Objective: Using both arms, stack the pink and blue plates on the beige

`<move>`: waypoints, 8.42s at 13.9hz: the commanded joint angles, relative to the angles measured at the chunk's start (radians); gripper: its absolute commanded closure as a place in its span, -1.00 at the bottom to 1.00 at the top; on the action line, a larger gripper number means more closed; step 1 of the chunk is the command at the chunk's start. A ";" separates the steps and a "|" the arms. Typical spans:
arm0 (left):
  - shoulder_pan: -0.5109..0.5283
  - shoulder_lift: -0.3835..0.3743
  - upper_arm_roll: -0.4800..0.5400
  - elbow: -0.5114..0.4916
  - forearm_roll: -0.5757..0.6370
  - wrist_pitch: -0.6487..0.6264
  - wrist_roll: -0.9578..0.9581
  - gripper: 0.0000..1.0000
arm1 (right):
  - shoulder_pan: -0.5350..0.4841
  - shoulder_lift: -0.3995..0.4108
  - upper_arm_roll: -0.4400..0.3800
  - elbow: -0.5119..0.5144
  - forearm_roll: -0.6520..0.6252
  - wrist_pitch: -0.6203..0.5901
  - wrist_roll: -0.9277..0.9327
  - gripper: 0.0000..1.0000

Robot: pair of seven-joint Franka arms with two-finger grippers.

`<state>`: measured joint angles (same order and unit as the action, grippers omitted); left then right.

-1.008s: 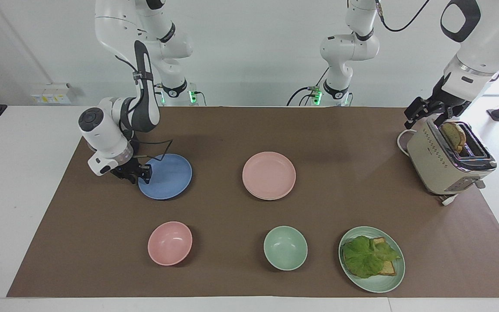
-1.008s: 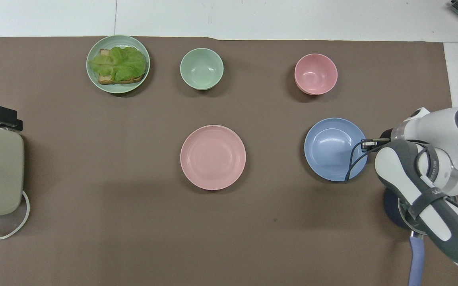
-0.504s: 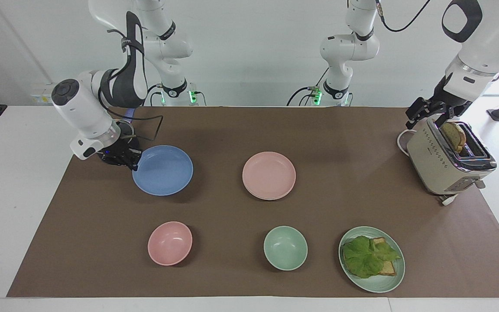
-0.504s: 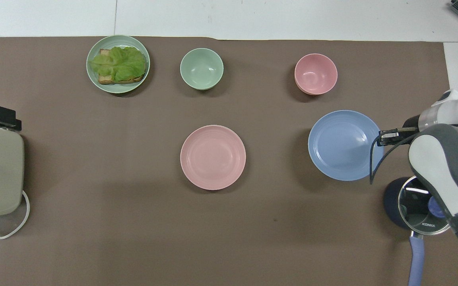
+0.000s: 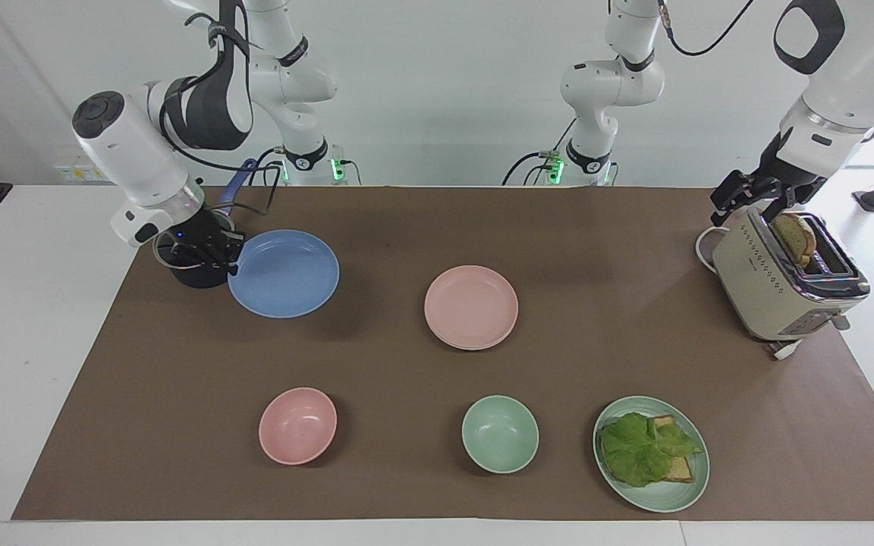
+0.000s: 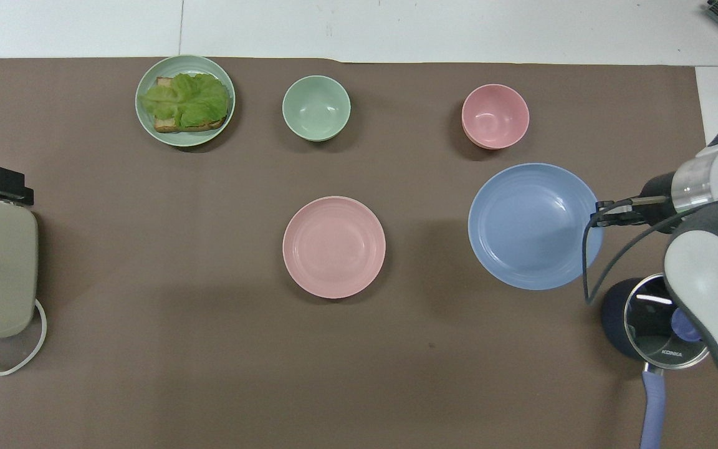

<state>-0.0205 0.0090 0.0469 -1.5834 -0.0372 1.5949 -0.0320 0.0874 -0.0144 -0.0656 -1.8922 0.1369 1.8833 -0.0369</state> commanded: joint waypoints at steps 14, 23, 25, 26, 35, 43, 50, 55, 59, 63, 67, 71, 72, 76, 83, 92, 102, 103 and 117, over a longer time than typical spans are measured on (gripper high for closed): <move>-0.006 -0.004 0.005 0.002 0.016 -0.015 0.003 -1.00 | 0.420 0.183 0.018 0.012 0.084 0.296 0.568 1.00; -0.006 -0.004 0.005 0.002 0.016 -0.015 0.003 -1.00 | 0.449 0.272 0.038 -0.016 0.089 0.388 0.537 1.00; -0.006 -0.004 0.005 0.002 0.016 -0.015 0.003 -1.00 | 0.449 0.280 0.044 -0.022 0.089 0.393 0.537 1.00; -0.006 -0.004 0.005 0.002 0.016 -0.015 0.003 -1.00 | 0.451 0.281 0.046 -0.030 0.089 0.395 0.537 1.00; -0.006 -0.004 0.005 0.002 0.016 -0.016 0.003 -1.00 | 0.457 0.306 0.046 -0.067 0.089 0.479 0.526 1.00; -0.006 -0.004 0.005 0.002 0.016 -0.015 0.003 -1.00 | 0.427 0.266 0.036 -0.035 0.076 0.445 0.526 -1.00; -0.006 -0.004 0.005 0.002 0.016 -0.015 0.003 -1.00 | 0.302 0.149 0.032 0.010 -0.157 0.263 0.525 -1.00; -0.006 -0.004 0.005 0.002 0.016 -0.015 0.003 -1.00 | 0.198 0.056 0.029 0.053 -0.155 0.100 0.425 -1.00; -0.006 -0.004 0.005 0.002 0.016 -0.015 0.003 -1.00 | 0.118 -0.024 0.029 0.102 -0.155 -0.019 0.398 -1.00; -0.006 -0.004 0.005 0.002 0.016 -0.015 0.003 -1.00 | 0.040 -0.024 0.027 0.211 -0.155 -0.174 0.272 -1.00; -0.006 -0.004 0.005 0.002 0.016 -0.015 0.003 -1.00 | -0.037 -0.024 0.026 0.307 -0.155 -0.300 0.181 -1.00; -0.006 -0.004 0.005 0.002 0.016 -0.015 0.003 -1.00 | -0.084 -0.044 0.012 0.329 -0.145 -0.349 0.129 -1.00; -0.006 -0.004 0.005 0.002 0.016 -0.015 0.003 -1.00 | -0.083 -0.056 0.012 0.318 -0.145 -0.348 0.130 -1.00; -0.006 -0.004 0.005 0.002 0.016 -0.016 0.003 -1.00 | -0.083 -0.093 0.012 0.262 -0.140 -0.339 0.127 -1.00; -0.006 -0.004 0.005 0.002 0.016 -0.016 0.003 -1.00 | -0.106 -0.094 0.003 0.257 -0.157 -0.343 -0.008 -1.00; -0.006 -0.004 0.005 0.002 0.016 -0.016 0.003 -1.00 | -0.097 -0.094 0.003 0.277 -0.161 -0.372 0.003 -1.00; -0.006 -0.004 0.005 0.002 0.016 -0.016 0.003 -1.00 | -0.092 -0.099 0.015 0.277 -0.181 -0.359 0.015 -1.00; -0.006 -0.004 0.007 0.002 0.016 -0.016 0.003 -1.00 | -0.091 -0.098 0.017 0.280 -0.186 -0.360 0.015 -1.00; -0.006 -0.004 0.005 0.002 0.016 -0.016 0.003 -1.00 | -0.098 -0.098 0.013 0.274 -0.174 -0.369 0.035 -1.00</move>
<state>-0.0205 0.0090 0.0472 -1.5834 -0.0372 1.5948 -0.0320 -0.0060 -0.0950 -0.0575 -1.6015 -0.0269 1.5236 0.0227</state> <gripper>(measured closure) 0.000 0.000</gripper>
